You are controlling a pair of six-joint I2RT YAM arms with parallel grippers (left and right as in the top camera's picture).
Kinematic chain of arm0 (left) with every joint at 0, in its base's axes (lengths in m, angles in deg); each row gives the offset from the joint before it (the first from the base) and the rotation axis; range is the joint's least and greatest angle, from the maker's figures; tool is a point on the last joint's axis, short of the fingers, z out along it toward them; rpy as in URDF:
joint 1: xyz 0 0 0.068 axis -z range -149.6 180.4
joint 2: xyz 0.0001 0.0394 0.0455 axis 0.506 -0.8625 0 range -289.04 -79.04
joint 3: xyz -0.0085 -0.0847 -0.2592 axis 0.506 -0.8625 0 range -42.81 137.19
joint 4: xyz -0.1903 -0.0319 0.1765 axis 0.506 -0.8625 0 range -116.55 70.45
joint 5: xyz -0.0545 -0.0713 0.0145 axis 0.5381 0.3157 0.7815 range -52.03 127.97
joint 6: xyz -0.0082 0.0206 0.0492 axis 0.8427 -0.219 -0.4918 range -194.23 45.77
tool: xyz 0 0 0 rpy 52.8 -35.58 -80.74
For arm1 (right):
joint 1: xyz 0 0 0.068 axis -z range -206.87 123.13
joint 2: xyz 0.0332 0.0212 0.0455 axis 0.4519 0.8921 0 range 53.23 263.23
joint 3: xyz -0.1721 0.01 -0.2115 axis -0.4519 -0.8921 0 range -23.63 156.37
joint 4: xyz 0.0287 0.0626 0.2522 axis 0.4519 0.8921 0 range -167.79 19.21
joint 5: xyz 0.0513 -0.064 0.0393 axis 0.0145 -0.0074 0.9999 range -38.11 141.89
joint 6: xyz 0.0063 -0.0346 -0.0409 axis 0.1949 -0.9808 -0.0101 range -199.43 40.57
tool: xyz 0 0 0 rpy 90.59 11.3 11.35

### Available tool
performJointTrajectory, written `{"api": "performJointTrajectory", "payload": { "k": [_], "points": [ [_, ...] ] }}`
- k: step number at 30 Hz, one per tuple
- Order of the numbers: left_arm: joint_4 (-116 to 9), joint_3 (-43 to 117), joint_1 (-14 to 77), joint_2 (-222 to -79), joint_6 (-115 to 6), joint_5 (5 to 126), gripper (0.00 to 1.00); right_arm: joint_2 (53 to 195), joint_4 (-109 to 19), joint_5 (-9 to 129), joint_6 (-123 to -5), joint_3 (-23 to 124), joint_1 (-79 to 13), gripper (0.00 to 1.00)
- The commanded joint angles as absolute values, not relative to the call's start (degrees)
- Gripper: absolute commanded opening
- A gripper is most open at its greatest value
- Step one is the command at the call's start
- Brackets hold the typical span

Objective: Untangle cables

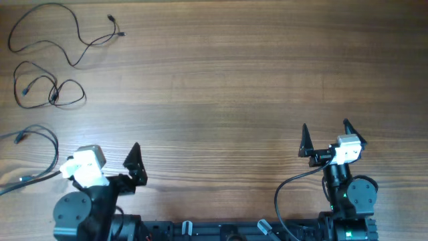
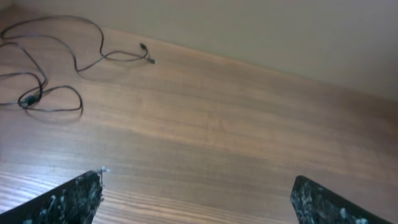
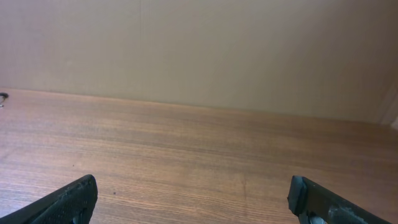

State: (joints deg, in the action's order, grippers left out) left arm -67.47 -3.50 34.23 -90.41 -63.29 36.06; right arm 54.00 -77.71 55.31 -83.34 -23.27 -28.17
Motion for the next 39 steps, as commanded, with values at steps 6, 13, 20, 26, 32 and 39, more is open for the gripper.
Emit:
{"api": "performJointTrajectory", "payload": {
  "k": [6, 13, 20, 26, 32, 39],
  "points": [
    [-55.6, -17.2, 36.3, -81.5, -65.0, 35.3, 1.0, 53.4, -77.8, 55.4, -82.4, -23.3, -27.9, 1.0],
    [-51.5, -21.5, 36.4, -80.0, -64.8, 35.6, 1.0, 53.4, -77.8, 55.4, -82.4, -23.3, -27.9, 1.0],
    [-45.6, -26.0, 36.4, -79.2, -64.8, 37.1, 1.0, 53.5, -77.8, 55.4, -82.4, -23.3, -27.9, 1.0],
    [-28.5, -36.5, 36.4, -79.2, -64.8, 37.1, 1.0, 53.5, -77.8, 55.4, -82.4, -23.3, -27.9, 1.0],
    [-18.3, -42.5, 36.4, -79.2, -64.8, 37.0, 1.0, 53.5, -77.8, 55.4, -82.4, -23.3, -27.9, 1.0],
    [-23.8, -42.5, 36.4, -79.2, -64.8, 36.8, 1.0, 53.5, -77.8, 55.4, -82.4, -23.3, -27.9, 1.0]
  ]
}}
